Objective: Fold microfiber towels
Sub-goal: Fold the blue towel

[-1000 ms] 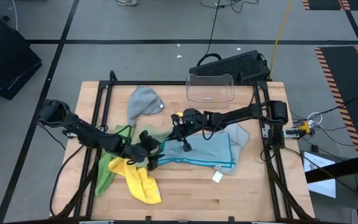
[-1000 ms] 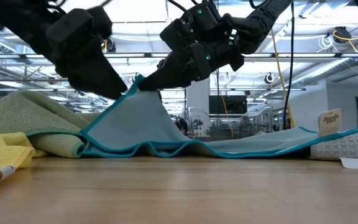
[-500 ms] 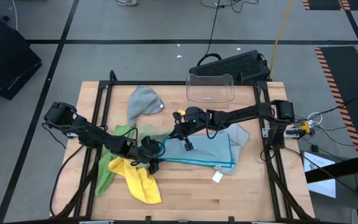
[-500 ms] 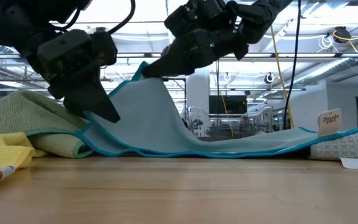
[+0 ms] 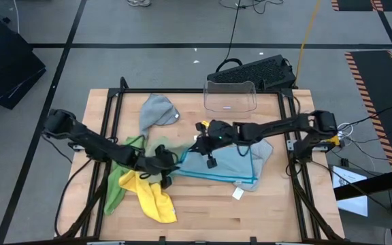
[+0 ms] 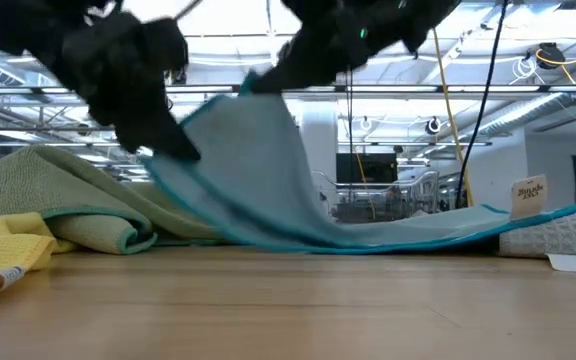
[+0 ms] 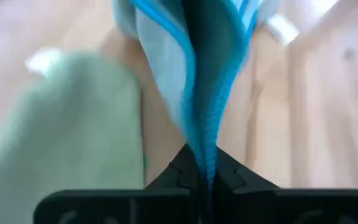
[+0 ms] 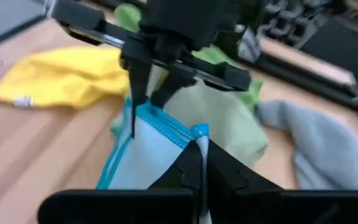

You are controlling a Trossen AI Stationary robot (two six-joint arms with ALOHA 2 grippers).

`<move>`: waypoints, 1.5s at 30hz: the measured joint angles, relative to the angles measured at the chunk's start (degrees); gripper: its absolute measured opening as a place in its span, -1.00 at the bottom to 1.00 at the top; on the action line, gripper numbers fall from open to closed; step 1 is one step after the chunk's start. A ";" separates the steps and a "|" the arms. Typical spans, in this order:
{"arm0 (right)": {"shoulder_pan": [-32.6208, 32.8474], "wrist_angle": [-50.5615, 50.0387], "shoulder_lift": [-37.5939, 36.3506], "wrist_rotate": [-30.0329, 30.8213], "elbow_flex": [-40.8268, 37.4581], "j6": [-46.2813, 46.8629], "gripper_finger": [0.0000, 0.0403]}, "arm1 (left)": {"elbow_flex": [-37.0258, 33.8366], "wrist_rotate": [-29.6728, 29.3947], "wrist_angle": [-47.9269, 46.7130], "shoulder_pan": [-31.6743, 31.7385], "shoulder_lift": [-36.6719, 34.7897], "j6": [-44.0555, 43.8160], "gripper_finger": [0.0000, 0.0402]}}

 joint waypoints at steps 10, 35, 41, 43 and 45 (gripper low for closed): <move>15.52 -3.64 -14.84 24.84 0.00 3.62 -0.99 | 5.43 -0.30 -0.16 -0.17 -16.55 17.24 -0.98; 39.86 22.00 -10.18 60.21 0.15 1.30 -0.98 | 42.63 -17.65 -35.59 -10.09 -1.73 34.12 -0.99; 35.02 9.33 -10.25 62.19 0.14 5.03 -0.98 | 40.61 -16.21 -37.50 -2.49 -1.66 31.97 -0.99; 32.65 3.76 -10.27 62.15 -0.25 8.13 -0.98 | 38.87 -15.43 -37.48 0.13 -0.98 31.39 -0.98; 30.24 -0.90 -10.27 62.13 -1.16 10.84 -0.98 | 36.74 -15.24 -39.07 1.94 -0.69 31.05 -0.98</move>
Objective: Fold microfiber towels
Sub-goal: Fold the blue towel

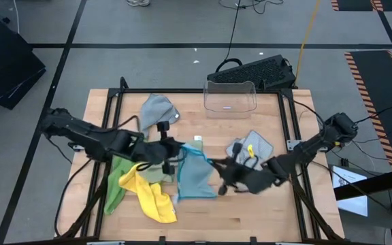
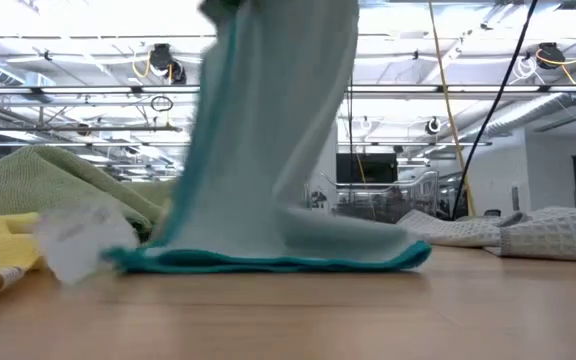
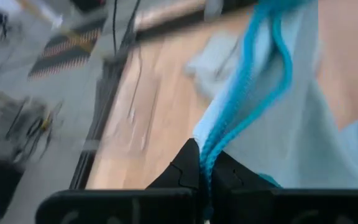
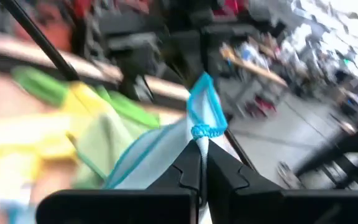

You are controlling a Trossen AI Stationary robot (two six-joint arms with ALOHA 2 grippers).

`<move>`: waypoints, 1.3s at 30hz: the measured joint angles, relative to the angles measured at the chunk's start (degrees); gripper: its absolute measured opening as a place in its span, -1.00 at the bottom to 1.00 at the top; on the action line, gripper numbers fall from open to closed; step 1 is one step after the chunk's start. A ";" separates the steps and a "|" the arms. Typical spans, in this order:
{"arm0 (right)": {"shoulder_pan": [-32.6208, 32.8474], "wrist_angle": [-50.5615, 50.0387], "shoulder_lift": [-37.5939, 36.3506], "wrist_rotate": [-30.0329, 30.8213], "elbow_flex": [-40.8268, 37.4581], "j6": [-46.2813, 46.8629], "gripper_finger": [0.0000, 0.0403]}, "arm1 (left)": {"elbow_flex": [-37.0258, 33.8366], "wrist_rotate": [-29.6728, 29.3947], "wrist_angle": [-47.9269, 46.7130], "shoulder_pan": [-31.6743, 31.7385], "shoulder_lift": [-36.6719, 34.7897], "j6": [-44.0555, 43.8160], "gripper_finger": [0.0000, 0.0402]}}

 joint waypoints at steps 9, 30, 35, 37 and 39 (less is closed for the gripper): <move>-12.45 -8.22 -4.46 -9.58 -4.78 -1.79 -0.98 | -4.40 0.39 1.21 8.71 -0.09 1.37 -0.97; -34.50 -2.51 -21.90 -49.53 -20.23 -2.76 -0.98 | -4.31 13.27 5.19 15.32 0.35 5.15 -0.95; -35.75 13.77 -21.85 -46.39 -27.28 -7.81 -0.98 | -5.81 12.28 7.37 17.40 3.13 3.98 -0.95; -36.17 17.52 -21.96 -44.25 -29.02 -10.22 -0.98 | -5.71 11.95 8.22 18.14 3.90 3.88 -0.95; -36.44 18.38 -21.93 -42.59 -29.79 -11.86 -0.98 | -5.84 12.11 8.87 18.34 4.20 3.60 -0.95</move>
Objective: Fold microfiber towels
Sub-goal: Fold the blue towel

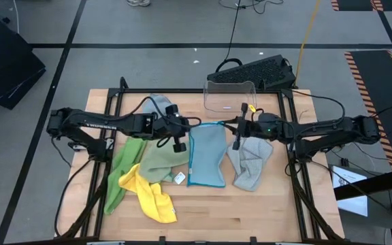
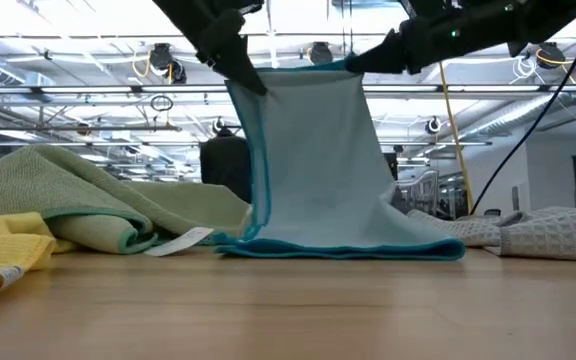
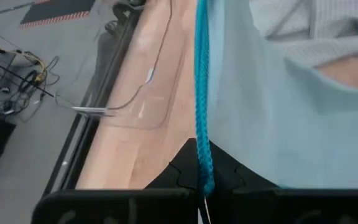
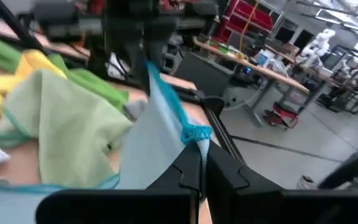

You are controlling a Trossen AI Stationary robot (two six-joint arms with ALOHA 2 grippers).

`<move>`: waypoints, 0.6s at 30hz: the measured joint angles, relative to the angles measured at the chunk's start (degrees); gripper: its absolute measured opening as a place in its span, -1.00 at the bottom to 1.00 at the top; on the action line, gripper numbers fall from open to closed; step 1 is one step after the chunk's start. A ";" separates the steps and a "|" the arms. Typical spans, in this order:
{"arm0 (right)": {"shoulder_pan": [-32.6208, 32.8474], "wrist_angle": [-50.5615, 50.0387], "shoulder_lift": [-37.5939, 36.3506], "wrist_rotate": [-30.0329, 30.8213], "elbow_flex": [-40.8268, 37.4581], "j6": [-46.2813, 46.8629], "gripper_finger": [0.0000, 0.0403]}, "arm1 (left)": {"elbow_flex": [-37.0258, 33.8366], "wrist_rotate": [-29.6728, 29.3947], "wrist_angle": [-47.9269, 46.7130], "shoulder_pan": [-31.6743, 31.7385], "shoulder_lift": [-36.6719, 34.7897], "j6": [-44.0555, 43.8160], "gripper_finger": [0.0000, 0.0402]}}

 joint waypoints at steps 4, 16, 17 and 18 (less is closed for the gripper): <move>-0.45 -0.57 -0.39 -1.28 -0.93 4.33 -0.98 | 0.10 0.15 0.94 -0.44 0.32 -1.45 -0.95; 0.65 1.25 -0.17 -3.64 -6.10 13.46 -0.98 | 0.09 2.87 1.01 -3.34 4.49 -1.82 -0.95; 0.34 1.09 -0.17 -3.66 -6.26 13.71 -0.98 | 0.09 2.89 1.19 -3.25 4.98 -1.99 -0.95; 0.29 1.11 -0.13 -3.66 -6.29 14.66 -0.98 | 0.09 2.89 1.07 -3.20 5.42 -2.47 -0.95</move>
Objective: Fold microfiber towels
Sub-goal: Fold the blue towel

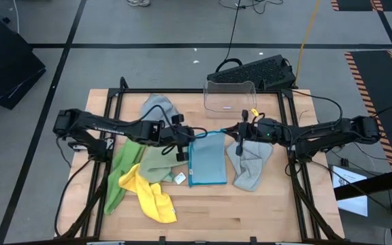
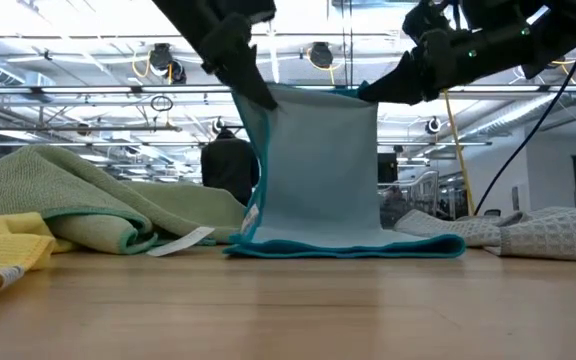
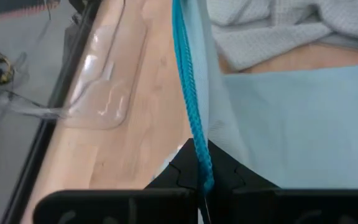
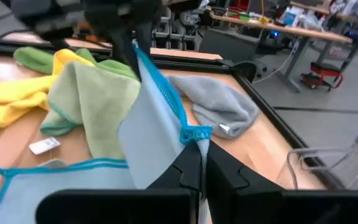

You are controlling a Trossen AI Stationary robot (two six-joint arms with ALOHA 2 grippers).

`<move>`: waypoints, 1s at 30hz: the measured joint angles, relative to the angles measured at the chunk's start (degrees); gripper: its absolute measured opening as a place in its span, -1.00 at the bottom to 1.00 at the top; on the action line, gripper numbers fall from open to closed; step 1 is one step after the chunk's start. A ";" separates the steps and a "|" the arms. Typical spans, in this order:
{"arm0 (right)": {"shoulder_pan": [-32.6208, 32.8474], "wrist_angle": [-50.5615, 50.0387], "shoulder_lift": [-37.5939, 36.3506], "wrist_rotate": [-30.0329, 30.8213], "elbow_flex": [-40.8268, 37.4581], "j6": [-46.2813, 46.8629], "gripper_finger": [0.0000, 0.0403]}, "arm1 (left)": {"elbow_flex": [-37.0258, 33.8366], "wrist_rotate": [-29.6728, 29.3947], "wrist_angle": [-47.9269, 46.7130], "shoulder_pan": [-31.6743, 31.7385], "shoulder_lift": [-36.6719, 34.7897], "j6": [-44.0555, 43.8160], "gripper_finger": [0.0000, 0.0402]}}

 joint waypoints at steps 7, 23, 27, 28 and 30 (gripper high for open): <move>3.59 -0.88 0.85 0.02 -0.18 8.28 -0.98 | 0.00 0.37 0.01 -2.24 2.40 -3.69 -0.95; 12.78 2.73 1.48 0.21 -5.02 21.56 -0.98 | 0.07 0.31 0.37 -8.32 3.45 -7.79 -0.95; 13.89 8.02 3.60 0.28 -6.84 22.82 -0.98 | 0.02 0.29 0.39 -8.39 4.36 -8.21 -0.95; 14.01 9.75 4.60 0.30 -7.00 22.85 -0.98 | 0.00 0.30 0.34 -8.39 4.61 -8.25 -0.95; 14.03 12.09 6.79 0.29 -7.13 22.81 -0.98 | 0.04 -0.06 0.48 -8.34 5.38 -8.26 -0.95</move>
